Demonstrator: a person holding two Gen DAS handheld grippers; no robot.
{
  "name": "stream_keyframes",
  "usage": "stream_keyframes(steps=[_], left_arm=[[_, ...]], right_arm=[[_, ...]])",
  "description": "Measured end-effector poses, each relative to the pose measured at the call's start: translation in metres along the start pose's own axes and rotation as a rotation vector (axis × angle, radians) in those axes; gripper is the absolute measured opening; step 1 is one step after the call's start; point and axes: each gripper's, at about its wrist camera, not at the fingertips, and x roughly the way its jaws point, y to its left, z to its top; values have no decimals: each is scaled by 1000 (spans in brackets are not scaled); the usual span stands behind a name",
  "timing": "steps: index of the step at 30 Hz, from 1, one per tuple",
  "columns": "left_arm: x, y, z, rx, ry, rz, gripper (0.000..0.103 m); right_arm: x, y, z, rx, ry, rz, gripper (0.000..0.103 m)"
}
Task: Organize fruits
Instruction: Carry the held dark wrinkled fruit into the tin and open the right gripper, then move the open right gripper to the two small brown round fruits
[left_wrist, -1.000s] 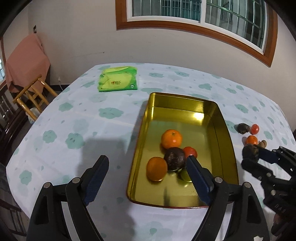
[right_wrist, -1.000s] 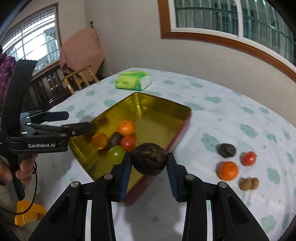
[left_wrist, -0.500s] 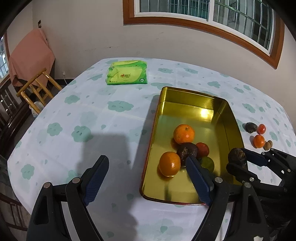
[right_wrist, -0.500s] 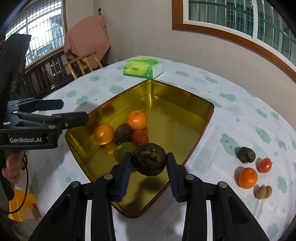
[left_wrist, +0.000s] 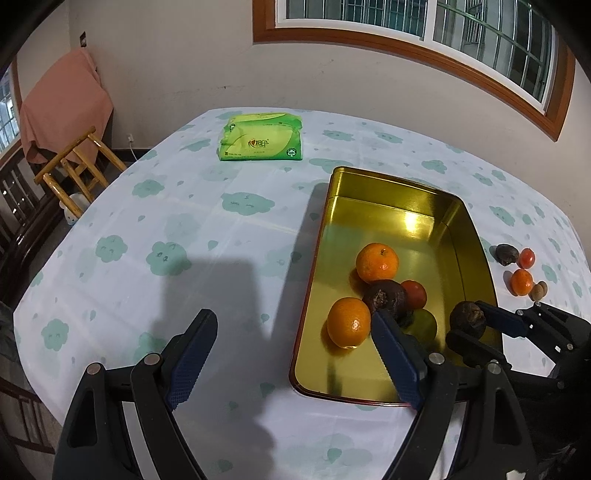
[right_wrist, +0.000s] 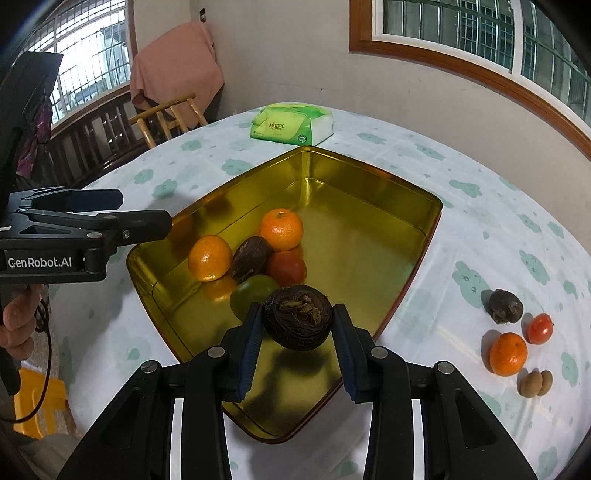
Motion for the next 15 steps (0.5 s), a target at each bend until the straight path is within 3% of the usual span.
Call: stream_keyframes(steps=[15], left_arm=[[-2, -9, -1, 14, 2, -10, 83]], right_arm=[[-5, -1, -1, 21, -17, 9, 39]])
